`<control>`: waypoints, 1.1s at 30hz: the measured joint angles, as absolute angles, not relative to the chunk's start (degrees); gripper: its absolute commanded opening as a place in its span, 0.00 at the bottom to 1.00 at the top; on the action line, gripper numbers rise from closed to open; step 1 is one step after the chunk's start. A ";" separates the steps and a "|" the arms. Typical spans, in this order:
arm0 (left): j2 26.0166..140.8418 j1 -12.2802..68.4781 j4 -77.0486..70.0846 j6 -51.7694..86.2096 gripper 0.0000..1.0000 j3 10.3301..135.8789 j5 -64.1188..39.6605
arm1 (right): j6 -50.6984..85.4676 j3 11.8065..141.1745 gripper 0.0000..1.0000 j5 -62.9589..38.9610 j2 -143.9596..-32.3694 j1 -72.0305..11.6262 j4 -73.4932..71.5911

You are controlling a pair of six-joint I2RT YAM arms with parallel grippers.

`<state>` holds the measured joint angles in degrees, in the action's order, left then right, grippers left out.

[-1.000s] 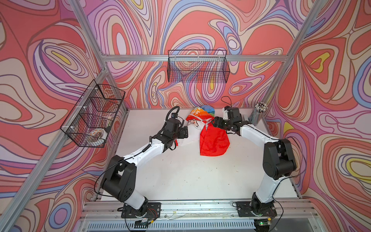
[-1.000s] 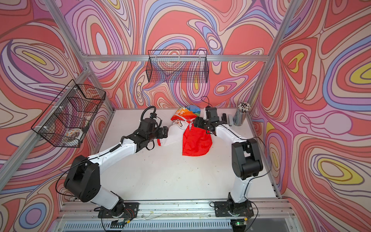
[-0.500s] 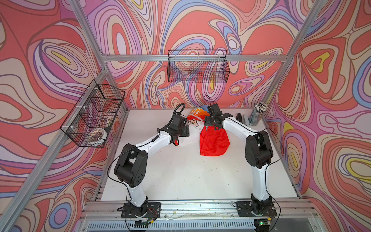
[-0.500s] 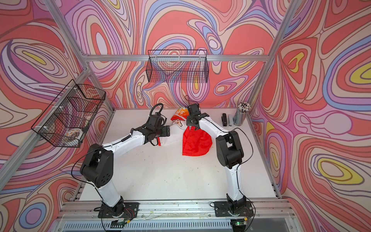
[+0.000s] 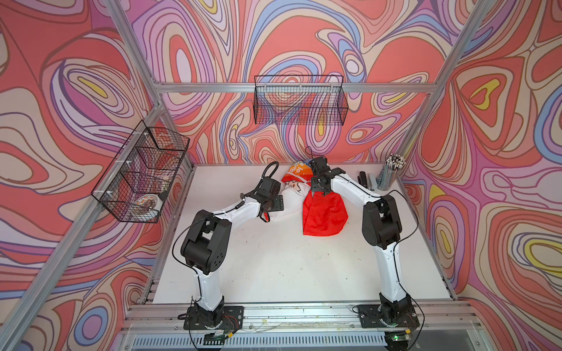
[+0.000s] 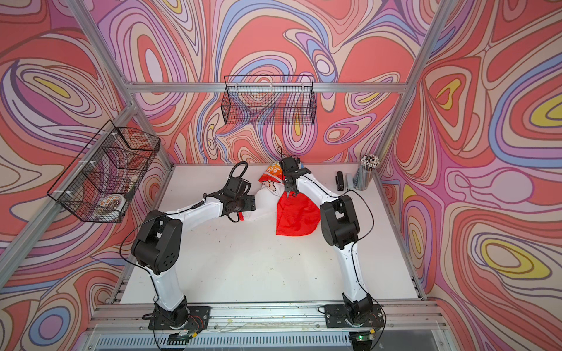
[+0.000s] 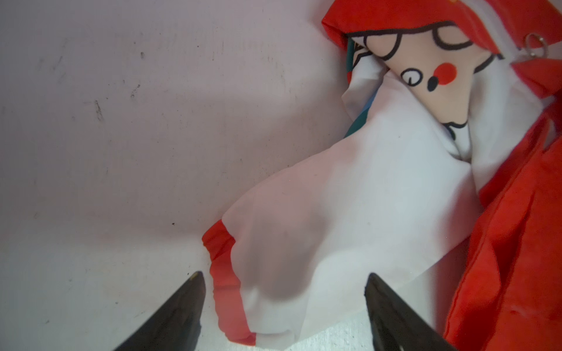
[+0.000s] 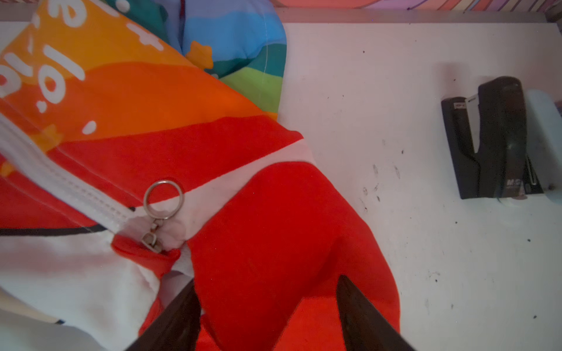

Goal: Unzip the jacket
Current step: Flatten out the jacket at the center of the board.

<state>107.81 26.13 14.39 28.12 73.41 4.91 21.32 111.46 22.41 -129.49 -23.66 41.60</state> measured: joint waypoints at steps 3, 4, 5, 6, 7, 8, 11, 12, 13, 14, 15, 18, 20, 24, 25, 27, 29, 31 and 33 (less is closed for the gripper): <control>109.16 26.09 14.39 28.14 0.74 73.54 4.73 | 21.58 112.60 0.61 22.94 -130.26 -23.66 42.72; 109.69 26.06 14.44 28.16 0.74 73.82 4.73 | 21.58 112.84 0.60 23.07 -130.41 -23.66 43.00; 110.37 26.02 14.44 28.16 0.73 74.24 4.75 | 21.67 113.08 0.59 23.16 -130.52 -23.66 43.33; 110.96 25.93 14.44 28.16 0.73 74.61 4.84 | 21.71 113.47 0.59 23.20 -130.63 -23.66 43.72; 111.44 25.87 14.46 28.16 0.73 74.94 4.97 | 21.74 113.78 0.58 23.20 -130.72 -23.66 43.90; 111.94 25.76 14.48 28.16 0.73 75.26 5.10 | 21.74 114.15 0.58 23.22 -130.82 -23.66 44.23; 112.95 25.63 14.90 28.16 0.73 76.05 5.65 | 21.91 115.46 0.55 23.16 -131.55 -23.53 44.84; 113.32 25.61 14.96 28.18 0.73 76.31 5.85 | 22.00 115.81 0.54 23.16 -131.92 -23.40 44.84; 113.58 25.56 15.00 28.18 0.72 76.42 5.98 | 22.00 116.05 0.52 23.14 -132.20 -23.33 44.88; 113.97 25.54 15.09 28.18 0.70 76.51 6.11 | 22.11 116.29 0.50 23.11 -132.64 -23.29 44.99; 114.39 25.50 15.18 28.25 0.68 76.53 6.20 | 22.17 116.38 0.47 23.09 -133.01 -23.24 45.01; 115.63 25.50 15.75 28.53 0.60 76.73 6.28 | 22.41 116.38 0.37 22.94 -133.93 -23.05 45.65; 116.03 25.50 16.21 28.64 0.50 76.95 6.57 | 22.39 116.38 0.30 22.87 -134.17 -22.90 46.04; 116.03 25.43 17.04 28.75 0.24 77.28 6.63 | 22.74 116.31 0.12 22.57 -134.17 -22.55 45.82; 116.03 25.39 17.12 28.75 0.18 77.28 6.50 | 22.48 116.11 0.07 22.44 -134.15 -22.46 45.60; 115.96 25.28 16.97 28.77 0.03 77.12 5.87 | 22.52 114.52 0.00 21.74 -133.43 -22.41 44.31; 115.28 25.21 16.40 28.88 0.00 76.12 5.15 | 21.87 112.14 0.00 20.95 -131.98 -22.39 43.20; 113.80 25.15 16.16 29.02 0.00 74.28 4.43 | 21.45 109.43 0.00 20.10 -129.86 -22.33 41.82; 111.57 25.10 16.08 29.23 0.00 71.90 3.79 | 20.88 106.56 0.00 19.09 -127.11 -22.31 40.27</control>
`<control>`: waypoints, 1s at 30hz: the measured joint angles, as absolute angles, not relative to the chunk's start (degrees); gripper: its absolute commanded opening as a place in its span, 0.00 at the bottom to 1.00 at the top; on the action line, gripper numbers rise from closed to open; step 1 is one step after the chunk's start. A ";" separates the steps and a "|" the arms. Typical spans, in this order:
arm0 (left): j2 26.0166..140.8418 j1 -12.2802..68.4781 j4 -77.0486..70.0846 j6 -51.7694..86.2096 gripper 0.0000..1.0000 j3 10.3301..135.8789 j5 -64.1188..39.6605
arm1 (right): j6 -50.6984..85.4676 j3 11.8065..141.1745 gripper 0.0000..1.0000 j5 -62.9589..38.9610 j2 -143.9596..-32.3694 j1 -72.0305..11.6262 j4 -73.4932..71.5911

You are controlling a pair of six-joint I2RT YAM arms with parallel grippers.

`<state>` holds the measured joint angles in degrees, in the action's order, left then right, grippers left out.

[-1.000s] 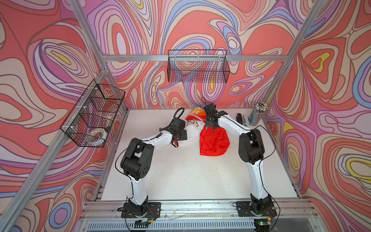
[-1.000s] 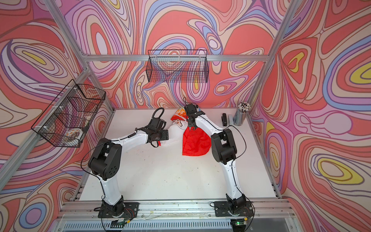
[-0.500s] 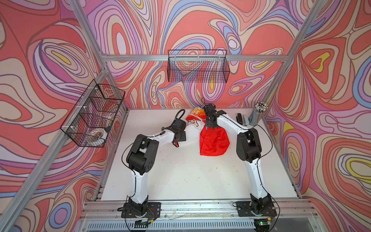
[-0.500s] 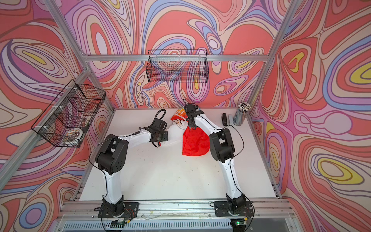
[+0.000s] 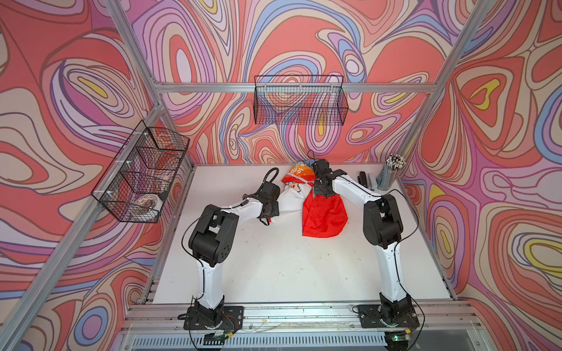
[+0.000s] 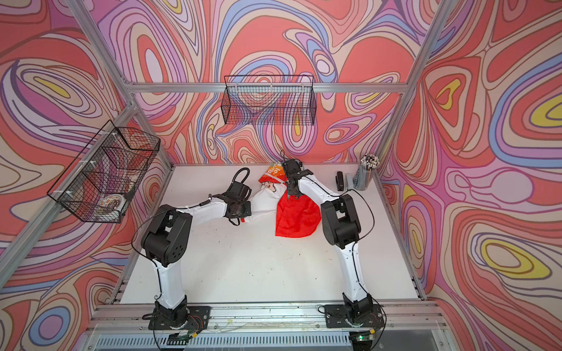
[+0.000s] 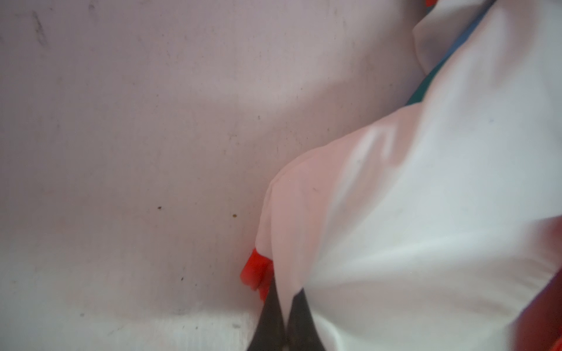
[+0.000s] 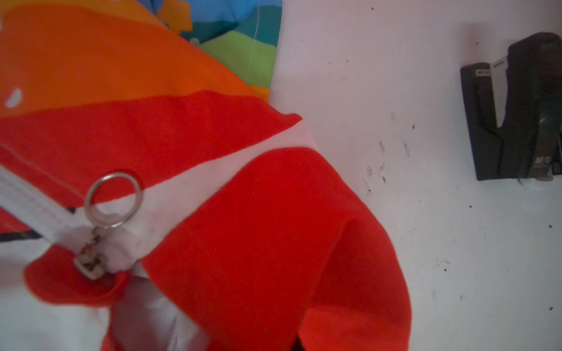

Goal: Unzip the jacket
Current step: Flatten out the jacket at the center of the board.

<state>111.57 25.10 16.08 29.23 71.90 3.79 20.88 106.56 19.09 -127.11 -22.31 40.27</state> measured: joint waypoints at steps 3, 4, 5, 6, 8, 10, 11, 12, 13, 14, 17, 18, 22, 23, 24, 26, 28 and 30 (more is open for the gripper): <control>105.93 25.12 16.01 30.11 0.00 66.78 2.55 | 19.35 101.21 0.00 16.51 -121.23 -22.28 36.67; 103.35 25.12 16.05 30.37 0.00 64.77 2.20 | 18.83 99.09 0.00 15.38 -118.89 -22.28 35.07; 100.57 25.23 16.10 30.72 0.00 62.87 1.87 | 18.22 97.01 0.00 14.24 -116.46 -22.28 33.47; 98.30 25.47 16.12 30.94 0.00 61.49 1.76 | 17.74 95.50 0.00 13.32 -114.69 -22.28 32.23; 92.73 26.13 16.34 31.59 0.00 58.48 1.76 | 16.53 92.82 0.00 10.92 -110.93 -22.26 29.65; 88.16 27.27 16.75 31.99 0.00 56.16 1.87 | 15.66 90.72 0.00 8.32 -108.29 -22.26 26.89; 86.08 27.94 16.93 32.27 0.00 55.00 1.96 | 15.25 89.65 0.00 6.96 -107.26 -22.24 25.61; 84.14 28.64 17.10 32.60 0.00 53.84 2.07 | 14.96 88.55 0.00 5.50 -106.45 -22.24 24.34; 82.06 29.52 17.43 32.97 0.00 52.45 2.37 | 14.61 87.33 0.00 3.77 -105.78 -22.24 23.03; 80.29 30.26 17.91 33.34 0.00 51.18 2.68 | 14.41 86.41 0.00 2.13 -105.45 -22.24 22.06; 75.13 32.67 19.92 35.07 0.00 47.42 3.49 | 14.11 85.32 0.00 -2.13 -105.45 -22.24 20.56; 73.49 33.56 20.71 35.73 0.00 46.37 3.81 | 14.04 85.27 0.00 -3.55 -105.43 -22.24 20.16; 68.14 39.88 24.08 38.72 0.00 44.16 6.28 | 13.78 85.52 0.00 -8.69 -105.45 -22.24 17.96; 67.44 42.30 24.51 39.48 0.00 44.14 6.98 | 13.74 85.78 0.00 -9.82 -105.45 -22.24 17.43; 66.98 44.73 24.62 40.25 0.00 44.14 7.51 | 13.65 86.26 0.00 -10.83 -105.47 -22.24 17.08; 66.61 50.74 24.67 42.06 0.00 44.14 9.06 | 13.56 87.61 0.00 -12.80 -105.56 -22.24 16.36; 66.92 56.16 24.60 43.79 0.01 44.14 10.41 | 13.54 89.10 0.00 -14.41 -105.60 -22.24 15.51; 67.61 60.36 24.38 45.34 0.15 44.14 11.20 | 13.58 89.91 0.22 -15.29 -105.60 -22.24 14.39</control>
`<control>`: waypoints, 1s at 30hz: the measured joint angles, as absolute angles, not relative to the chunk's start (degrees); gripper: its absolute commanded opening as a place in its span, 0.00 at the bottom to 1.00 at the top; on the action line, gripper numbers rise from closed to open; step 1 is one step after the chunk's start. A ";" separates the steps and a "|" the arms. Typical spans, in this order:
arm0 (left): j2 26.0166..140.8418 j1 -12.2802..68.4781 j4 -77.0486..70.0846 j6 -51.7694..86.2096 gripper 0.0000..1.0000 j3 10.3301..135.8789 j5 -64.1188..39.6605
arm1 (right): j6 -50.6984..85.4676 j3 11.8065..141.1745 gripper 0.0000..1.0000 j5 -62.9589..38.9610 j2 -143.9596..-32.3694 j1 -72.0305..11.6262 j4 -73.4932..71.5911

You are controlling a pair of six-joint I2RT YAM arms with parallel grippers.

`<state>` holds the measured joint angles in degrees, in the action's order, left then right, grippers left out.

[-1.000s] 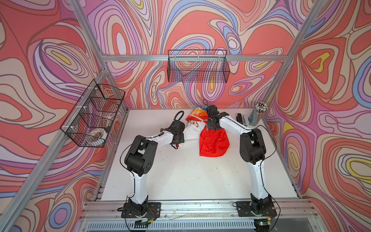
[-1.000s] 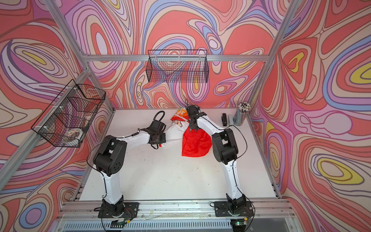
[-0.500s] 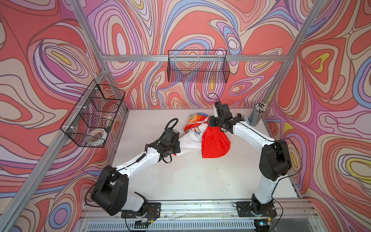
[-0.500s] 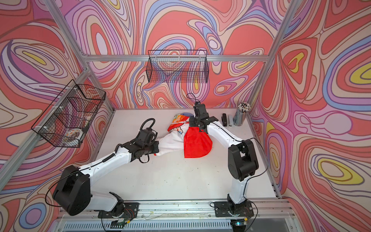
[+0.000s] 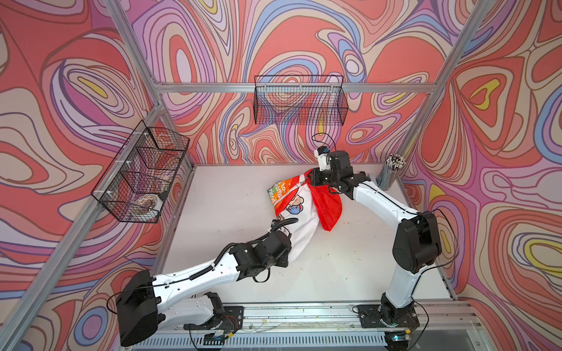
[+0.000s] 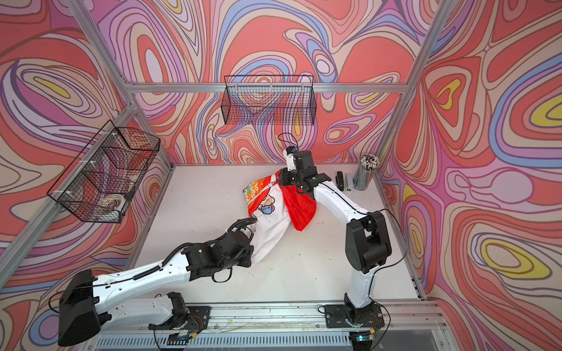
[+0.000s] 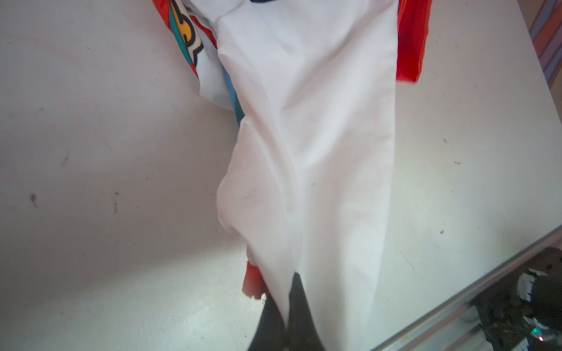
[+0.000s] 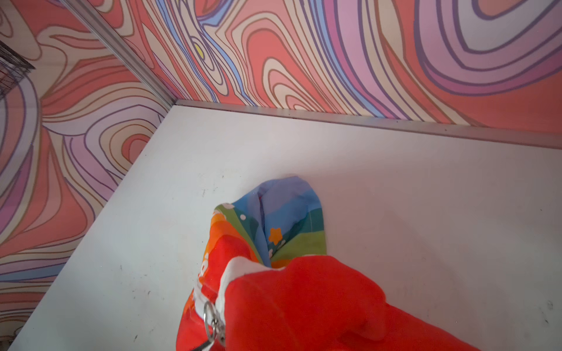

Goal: Unzip the jacket
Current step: Flatten out the jacket at the center of the board.

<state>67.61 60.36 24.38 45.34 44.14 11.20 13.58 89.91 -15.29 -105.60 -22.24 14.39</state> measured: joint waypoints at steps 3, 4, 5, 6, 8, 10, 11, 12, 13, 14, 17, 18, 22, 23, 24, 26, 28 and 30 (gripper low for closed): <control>68.14 62.76 24.12 46.83 0.45 43.90 12.29 | 13.98 89.93 0.83 -14.52 -105.36 -22.24 13.96; 67.85 62.81 24.05 47.22 0.54 43.62 13.02 | 14.04 89.73 0.98 -13.85 -105.12 -22.22 14.13; 67.37 62.81 24.05 47.29 0.59 43.40 13.72 | 14.06 89.17 0.98 -12.88 -104.49 -22.22 14.13; 66.39 62.81 24.08 47.31 0.63 43.11 14.76 | 14.22 87.72 0.98 -11.77 -103.15 -22.22 14.11; 63.94 62.70 24.25 46.72 0.66 42.96 16.62 | 14.83 82.85 0.98 -9.06 -98.78 -22.22 13.54; 60.99 61.73 24.27 45.52 0.67 43.07 17.93 | 15.77 76.25 0.98 -6.37 -92.58 -22.20 12.69; 60.05 60.66 24.29 44.91 0.67 43.20 18.11 | 16.19 73.93 0.98 -5.32 -90.15 -22.15 12.60; 59.42 59.16 24.29 44.25 0.67 43.40 18.11 | 16.71 71.50 0.98 -4.23 -87.57 -22.09 12.67; 59.05 57.08 24.25 43.46 0.67 43.59 17.87 | 17.23 69.67 0.98 -3.33 -85.60 -21.98 12.80; 58.98 55.09 24.25 42.74 0.67 43.75 17.67 | 17.85 68.36 0.98 -2.22 -84.33 -21.87 12.93; 59.68 49.23 24.23 40.34 0.67 44.16 16.29 | 20.10 65.01 0.95 2.11 -82.46 -21.41 14.15; 60.40 47.62 24.18 39.35 0.67 44.51 15.51 | 20.56 64.01 0.93 3.44 -82.39 -21.17 14.92; 64.93 42.92 23.31 35.88 0.69 47.03 11.64 | 21.74 61.49 0.97 5.04 -82.72 -19.75 17.23; 65.95 42.09 22.83 35.24 0.70 47.48 10.79 | 21.91 60.86 0.97 4.89 -82.72 -19.25 17.02; 67.09 40.95 22.33 34.44 0.71 48.03 9.63 | 22.13 60.14 0.98 4.62 -82.72 -18.63 16.36; 68.79 38.87 21.21 33.23 0.73 48.62 7.40 | 22.22 59.35 0.98 3.79 -83.20 -17.19 15.62; 70.37 36.38 20.29 32.29 0.74 49.19 5.17 | 22.52 59.90 0.98 1.43 -85.27 -14.70 15.18; 72.20 34.00 19.62 31.44 0.74 50.35 2.92 | 22.87 61.60 0.98 -2.15 -89.23 -11.35 14.59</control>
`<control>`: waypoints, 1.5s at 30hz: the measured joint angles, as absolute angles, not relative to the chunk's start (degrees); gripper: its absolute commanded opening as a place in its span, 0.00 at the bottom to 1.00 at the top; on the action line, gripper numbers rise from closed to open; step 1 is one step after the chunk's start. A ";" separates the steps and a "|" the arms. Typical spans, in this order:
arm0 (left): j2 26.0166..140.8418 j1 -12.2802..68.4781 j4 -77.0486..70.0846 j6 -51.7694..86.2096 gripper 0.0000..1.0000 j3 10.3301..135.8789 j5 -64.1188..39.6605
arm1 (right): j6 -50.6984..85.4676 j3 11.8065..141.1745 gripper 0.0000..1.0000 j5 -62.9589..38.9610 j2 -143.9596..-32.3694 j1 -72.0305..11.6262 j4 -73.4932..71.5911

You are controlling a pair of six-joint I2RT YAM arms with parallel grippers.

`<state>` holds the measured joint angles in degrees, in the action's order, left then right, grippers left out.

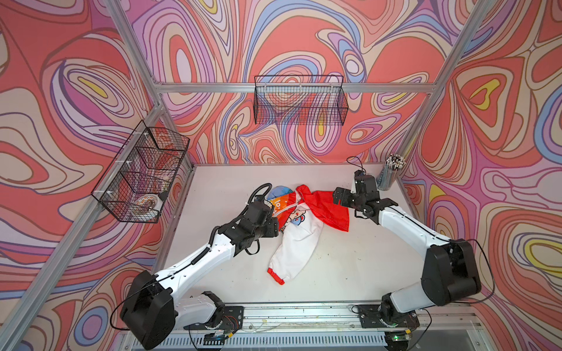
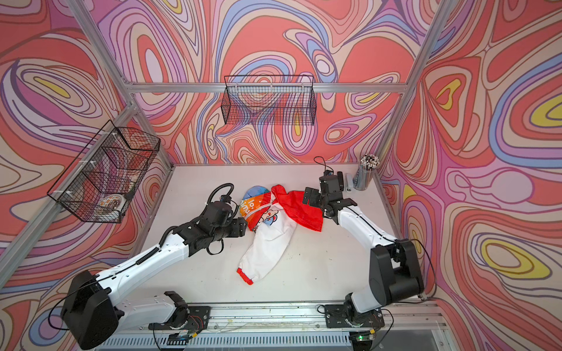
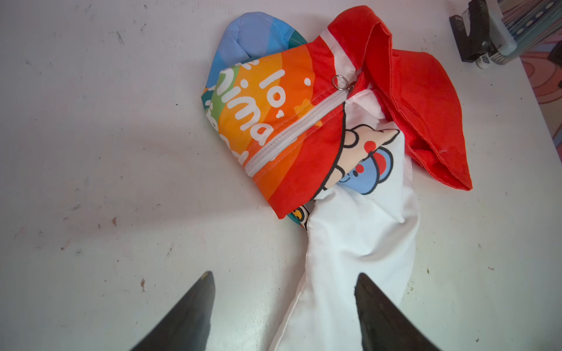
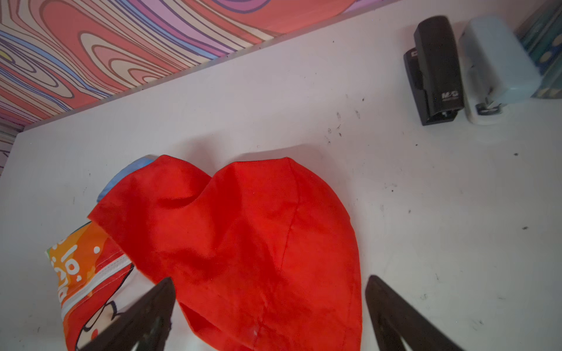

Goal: Unzip the jacket
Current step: Flatten out the jacket at the center of the board.

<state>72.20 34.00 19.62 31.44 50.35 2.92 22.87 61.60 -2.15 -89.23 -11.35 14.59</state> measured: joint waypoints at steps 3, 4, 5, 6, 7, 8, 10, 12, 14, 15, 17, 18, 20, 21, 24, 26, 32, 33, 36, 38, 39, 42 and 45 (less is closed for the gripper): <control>75.35 31.57 18.57 30.35 0.74 52.82 0.23 | 23.20 64.18 0.99 -6.42 -95.79 -6.83 14.92; 76.36 31.09 18.17 30.06 0.74 53.69 -0.49 | 23.20 65.01 0.98 -7.07 -97.47 -5.89 15.46; 77.45 30.63 17.72 29.76 0.74 54.59 -1.30 | 23.09 66.00 0.98 -7.60 -99.24 -5.02 16.12; 78.32 30.28 17.30 29.56 0.74 55.29 -2.00 | 22.87 66.87 0.99 -7.77 -100.60 -4.54 16.78; 79.11 29.95 16.91 29.28 0.74 55.83 -2.55 | 22.70 67.46 0.98 -7.77 -101.47 -4.43 17.26; 79.96 29.65 16.67 29.08 0.73 56.42 -3.16 | 22.50 68.45 0.98 -7.49 -102.43 -4.43 18.04; 81.45 29.10 16.19 28.84 0.73 57.21 -4.16 | 21.96 71.13 0.98 -7.03 -104.42 -4.45 19.79; 82.89 28.38 15.03 28.69 0.73 57.56 -5.15 | 21.37 73.65 0.99 -8.12 -106.02 -4.32 20.51; 83.83 27.88 14.35 28.71 0.73 57.60 -5.87 | 20.99 74.35 0.99 -9.30 -106.30 -3.97 20.10; 84.31 27.62 14.06 28.71 0.73 57.65 -6.22 | 20.93 74.35 0.98 -9.76 -106.28 -3.77 19.81; 85.27 27.22 13.80 28.71 0.72 57.93 -6.63 | 20.78 74.35 0.99 -10.61 -106.30 -3.53 19.51; 85.89 26.96 13.72 28.71 0.72 58.30 -6.87 | 20.60 74.56 0.98 -11.25 -106.32 -3.44 19.75; 86.85 26.63 13.32 28.69 0.72 58.94 -7.31 | 20.32 76.58 0.98 -12.08 -107.42 -3.38 20.73; 87.31 26.44 13.21 28.69 0.72 59.40 -7.57 | 20.18 78.02 0.98 -12.10 -108.38 -3.40 21.08; 88.79 25.82 12.84 28.69 0.72 60.73 -7.75 | 19.51 81.91 0.98 -12.10 -111.83 -3.40 21.80; 90.04 25.47 12.75 28.69 0.72 61.80 -7.90 | 18.92 83.96 0.94 -11.92 -114.21 -3.42 23.03; 92.84 24.64 12.56 28.71 0.71 64.01 -7.99 | 16.97 88.66 0.72 -10.02 -120.16 -3.40 28.69; 93.12 24.62 12.53 28.71 0.71 64.12 -8.01 | 16.78 88.92 0.72 -9.85 -120.55 -3.40 29.28; 93.78 24.43 12.53 28.71 0.71 64.23 -8.14 | 16.10 89.21 0.71 -10.00 -121.23 -3.40 31.09; 94.19 24.40 12.56 28.71 0.71 64.29 -8.16 | 15.62 90.30 0.71 -10.59 -122.04 -3.40 32.47; 94.32 24.38 12.56 28.71 0.70 64.31 -8.19 | 15.38 91.00 0.70 -10.96 -122.56 -3.40 32.97; 94.59 24.36 12.56 28.73 0.71 64.31 -8.27 | 14.79 92.47 0.65 -12.21 -124.05 -3.40 33.47; 94.59 24.36 12.56 28.73 0.70 64.31 -8.49 | 14.39 93.21 0.59 -13.45 -124.79 -3.40 33.91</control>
<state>94.59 24.36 12.56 28.73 64.31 -8.49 14.39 93.21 -13.45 -124.79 -3.40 33.91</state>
